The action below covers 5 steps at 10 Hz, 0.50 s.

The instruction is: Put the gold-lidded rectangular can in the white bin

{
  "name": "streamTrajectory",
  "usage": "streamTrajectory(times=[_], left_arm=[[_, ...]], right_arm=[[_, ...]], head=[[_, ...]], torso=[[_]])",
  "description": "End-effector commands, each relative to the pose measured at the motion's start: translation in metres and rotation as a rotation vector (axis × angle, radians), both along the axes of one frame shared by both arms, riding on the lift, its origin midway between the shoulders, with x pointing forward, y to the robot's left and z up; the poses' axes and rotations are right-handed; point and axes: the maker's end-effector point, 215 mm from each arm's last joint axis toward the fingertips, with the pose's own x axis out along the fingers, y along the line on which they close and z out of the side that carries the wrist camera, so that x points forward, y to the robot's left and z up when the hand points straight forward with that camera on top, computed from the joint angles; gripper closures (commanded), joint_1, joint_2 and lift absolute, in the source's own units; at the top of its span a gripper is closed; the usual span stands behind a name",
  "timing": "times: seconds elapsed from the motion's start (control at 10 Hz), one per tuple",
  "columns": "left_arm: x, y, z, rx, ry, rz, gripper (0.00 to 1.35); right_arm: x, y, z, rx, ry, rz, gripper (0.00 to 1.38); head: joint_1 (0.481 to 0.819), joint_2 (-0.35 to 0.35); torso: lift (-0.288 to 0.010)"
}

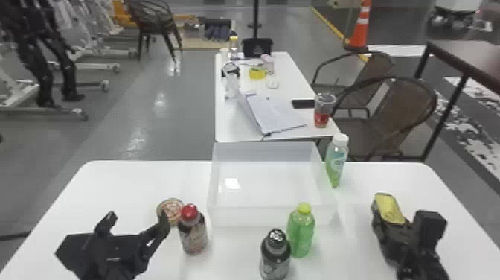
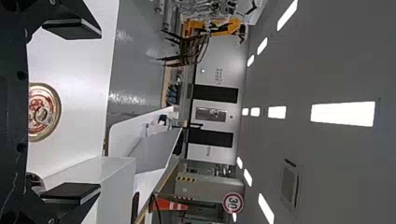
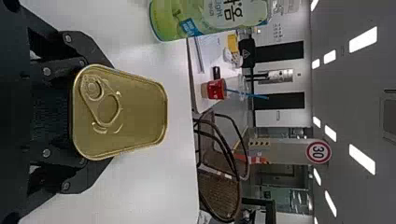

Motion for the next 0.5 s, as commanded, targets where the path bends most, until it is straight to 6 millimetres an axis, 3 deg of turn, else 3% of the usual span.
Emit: streamTrajectory(times=[0.0,0.4], left_arm=[[0.000,0.000,0.000,-0.002,0.000,0.001,0.14],[0.000,-0.001,-0.001,-0.002,0.001,-0.001,0.14]], right_arm=[[0.005,0.005,0.009,0.019,-0.021,-0.002,1.25],[0.002,0.029,0.066,0.078,-0.122,0.030,1.25]], head=[[0.549,0.000],[0.549,0.000]], torso=[[-0.100],[-0.100]])
